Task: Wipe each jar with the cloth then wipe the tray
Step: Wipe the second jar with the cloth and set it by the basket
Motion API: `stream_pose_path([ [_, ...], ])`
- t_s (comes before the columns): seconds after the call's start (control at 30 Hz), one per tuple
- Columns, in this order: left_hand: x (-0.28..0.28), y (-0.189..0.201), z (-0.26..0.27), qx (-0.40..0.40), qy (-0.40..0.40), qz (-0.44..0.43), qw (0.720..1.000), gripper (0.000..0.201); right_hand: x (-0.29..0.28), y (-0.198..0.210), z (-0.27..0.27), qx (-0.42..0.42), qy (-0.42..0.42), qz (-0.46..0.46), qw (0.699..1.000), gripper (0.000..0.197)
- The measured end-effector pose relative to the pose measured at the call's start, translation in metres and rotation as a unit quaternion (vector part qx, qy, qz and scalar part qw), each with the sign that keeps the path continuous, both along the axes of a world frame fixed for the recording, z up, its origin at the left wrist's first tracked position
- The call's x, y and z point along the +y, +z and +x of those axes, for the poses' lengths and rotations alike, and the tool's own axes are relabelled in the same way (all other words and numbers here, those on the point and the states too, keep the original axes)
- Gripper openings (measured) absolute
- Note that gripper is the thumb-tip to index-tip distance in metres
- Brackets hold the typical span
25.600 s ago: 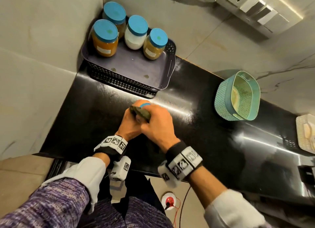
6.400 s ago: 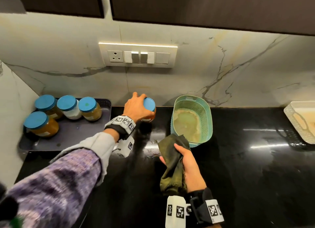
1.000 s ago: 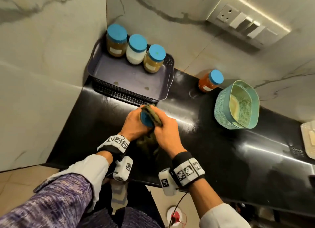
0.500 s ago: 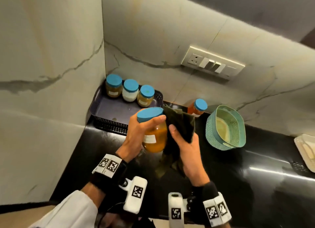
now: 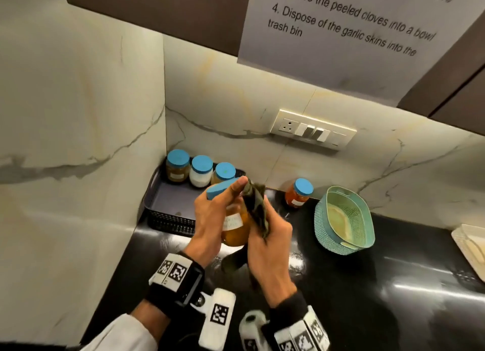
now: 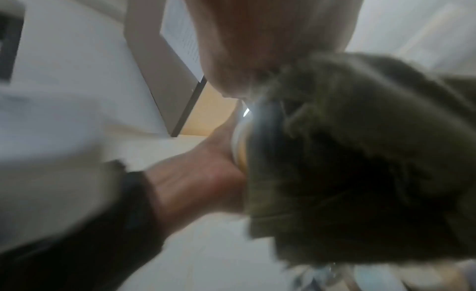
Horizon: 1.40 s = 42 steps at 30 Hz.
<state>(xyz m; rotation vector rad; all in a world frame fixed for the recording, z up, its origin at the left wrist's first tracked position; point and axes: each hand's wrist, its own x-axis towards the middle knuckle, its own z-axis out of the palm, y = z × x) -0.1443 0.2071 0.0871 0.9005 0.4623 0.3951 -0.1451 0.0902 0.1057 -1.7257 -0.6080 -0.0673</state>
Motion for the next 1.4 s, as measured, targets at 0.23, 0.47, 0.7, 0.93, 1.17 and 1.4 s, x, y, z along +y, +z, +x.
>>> stream_pose_path([
  [0.23,0.002,0.012,0.004,-0.017,-0.002,-0.023,1.0,0.064,0.001,0.007,-0.004,-0.008,0.004,0.016,1.0,0.031],
  [0.47,0.0,0.007,-0.003,-0.008,-0.001,0.003,1.0,0.07,0.006,0.002,0.023,0.125,-0.029,0.063,0.99,0.02],
  [0.7,-0.001,-0.001,-0.006,-0.003,0.0,0.019,1.0,0.067,0.008,-0.008,0.031,0.183,-0.022,0.076,0.98,0.019],
  [0.93,0.001,0.0,0.001,0.015,0.027,-0.028,0.999,0.073,0.007,-0.019,-0.008,0.03,0.027,0.048,0.998,0.034],
  [1.17,-0.001,0.004,-0.004,0.038,-0.043,0.071,0.996,0.06,0.002,-0.001,0.044,0.285,0.004,0.129,0.95,0.021],
  [1.4,0.013,0.008,-0.007,0.026,-0.107,0.097,0.989,0.046,0.006,0.005,0.041,0.329,-0.009,0.152,0.932,0.018],
])
